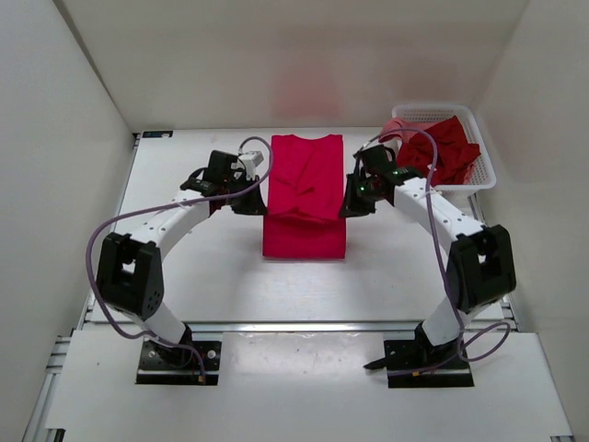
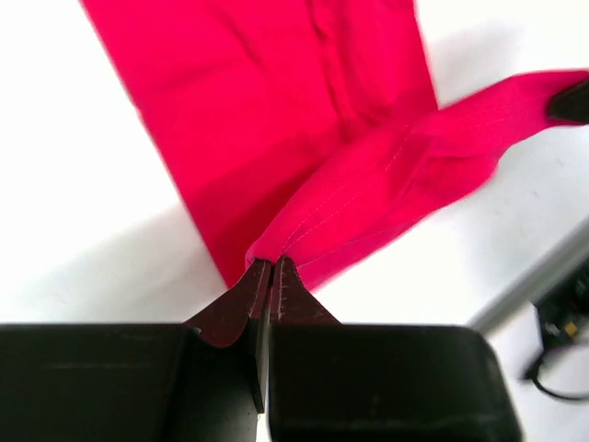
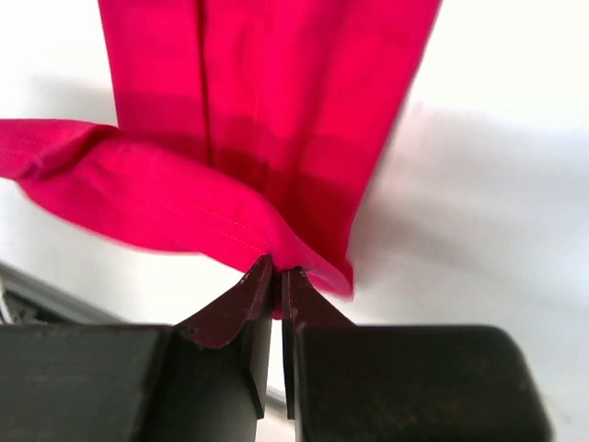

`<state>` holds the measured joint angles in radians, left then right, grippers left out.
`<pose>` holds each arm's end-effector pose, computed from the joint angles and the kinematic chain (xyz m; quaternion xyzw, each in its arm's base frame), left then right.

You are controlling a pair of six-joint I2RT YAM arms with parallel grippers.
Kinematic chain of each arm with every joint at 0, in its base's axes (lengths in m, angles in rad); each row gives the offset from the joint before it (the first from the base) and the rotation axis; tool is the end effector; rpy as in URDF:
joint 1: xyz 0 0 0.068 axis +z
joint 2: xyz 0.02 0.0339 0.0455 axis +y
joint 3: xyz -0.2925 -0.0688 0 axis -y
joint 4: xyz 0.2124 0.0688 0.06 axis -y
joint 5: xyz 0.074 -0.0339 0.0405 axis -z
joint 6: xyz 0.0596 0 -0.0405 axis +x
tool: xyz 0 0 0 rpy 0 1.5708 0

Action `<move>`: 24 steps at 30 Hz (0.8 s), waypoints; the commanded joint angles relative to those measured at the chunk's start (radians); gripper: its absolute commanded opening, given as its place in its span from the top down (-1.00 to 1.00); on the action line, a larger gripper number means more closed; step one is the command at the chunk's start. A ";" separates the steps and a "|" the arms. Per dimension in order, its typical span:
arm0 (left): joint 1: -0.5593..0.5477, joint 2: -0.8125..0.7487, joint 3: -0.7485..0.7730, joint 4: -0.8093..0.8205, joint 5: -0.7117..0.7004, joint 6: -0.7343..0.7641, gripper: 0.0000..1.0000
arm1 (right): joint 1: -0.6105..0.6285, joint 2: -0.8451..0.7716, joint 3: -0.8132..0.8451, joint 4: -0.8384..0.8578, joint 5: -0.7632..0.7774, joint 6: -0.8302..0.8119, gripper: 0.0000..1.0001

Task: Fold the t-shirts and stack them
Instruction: Fold the folded rectangular tshirt in 1/3 of the way

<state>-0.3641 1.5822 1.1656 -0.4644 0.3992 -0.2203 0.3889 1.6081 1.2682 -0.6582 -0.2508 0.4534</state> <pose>0.2944 -0.1370 0.2755 0.1331 0.9152 -0.2742 0.2636 0.2929 0.1360 0.2808 -0.0046 0.9524 0.2241 0.2067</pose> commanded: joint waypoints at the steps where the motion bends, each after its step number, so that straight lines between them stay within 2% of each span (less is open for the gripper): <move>1: 0.011 0.041 0.055 -0.002 -0.039 0.061 1.00 | -0.004 0.077 0.088 -0.015 -0.018 -0.088 1.00; 9: 0.013 0.124 0.077 0.030 -0.062 0.075 1.00 | -0.034 0.148 0.119 0.038 -0.022 -0.087 0.99; 17: 0.005 0.203 0.161 0.052 -0.079 0.087 1.00 | -0.045 0.262 0.209 0.011 -0.024 -0.116 1.00; 18: 0.005 0.219 0.167 0.055 -0.070 0.090 1.00 | -0.042 0.265 0.214 0.008 -0.019 -0.119 0.97; 21: -0.001 0.249 0.180 0.053 -0.071 0.110 0.98 | -0.061 0.309 0.229 0.000 -0.007 -0.117 0.64; 23: -0.009 0.265 0.192 0.056 -0.106 0.119 0.92 | -0.081 0.320 0.256 0.003 -0.018 -0.098 0.46; 24: -0.006 0.269 0.198 0.055 -0.123 0.125 0.80 | -0.088 0.320 0.267 0.005 -0.012 -0.093 0.37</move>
<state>-0.3630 1.8484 1.3216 -0.4221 0.3172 -0.1284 0.3332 1.9266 1.4727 -0.6621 -0.2703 0.3584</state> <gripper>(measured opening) 0.106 0.293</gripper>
